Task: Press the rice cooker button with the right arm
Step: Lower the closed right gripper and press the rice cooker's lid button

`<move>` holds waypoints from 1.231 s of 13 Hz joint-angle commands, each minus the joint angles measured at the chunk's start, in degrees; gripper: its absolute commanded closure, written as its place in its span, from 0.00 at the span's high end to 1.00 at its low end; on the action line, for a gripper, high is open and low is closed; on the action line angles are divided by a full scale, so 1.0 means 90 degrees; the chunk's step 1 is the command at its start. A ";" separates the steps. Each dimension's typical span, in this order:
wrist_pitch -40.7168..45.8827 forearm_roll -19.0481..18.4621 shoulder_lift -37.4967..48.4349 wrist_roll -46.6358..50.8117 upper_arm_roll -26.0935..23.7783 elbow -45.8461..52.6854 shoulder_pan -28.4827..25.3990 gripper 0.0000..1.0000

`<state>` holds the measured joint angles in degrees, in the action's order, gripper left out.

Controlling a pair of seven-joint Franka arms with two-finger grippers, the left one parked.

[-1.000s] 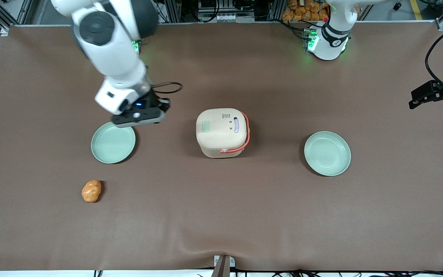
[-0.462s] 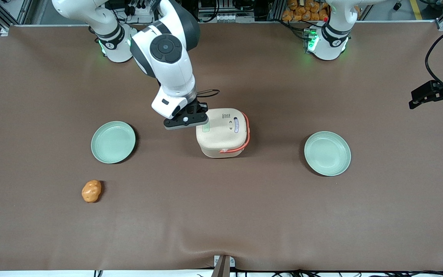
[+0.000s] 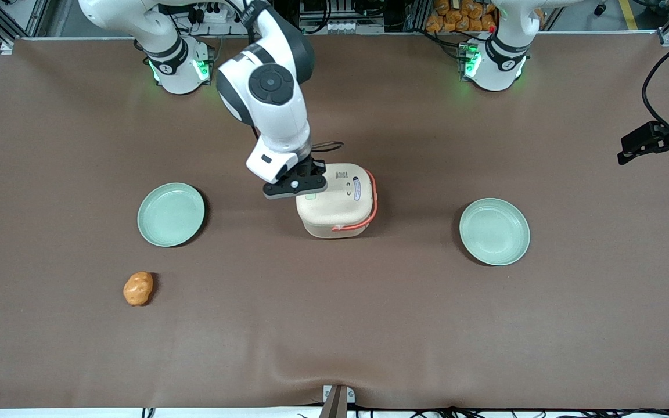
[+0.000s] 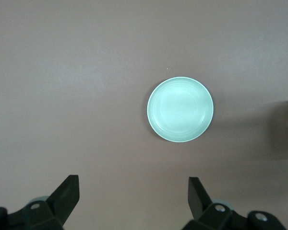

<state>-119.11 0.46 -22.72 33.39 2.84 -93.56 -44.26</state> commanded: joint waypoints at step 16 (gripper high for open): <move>-0.0135 -0.0090 -0.0454 0.0606 0.0076 0.0112 -0.0268 0.00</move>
<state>-120.56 0.46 -25.30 37.61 2.88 -93.46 -45.97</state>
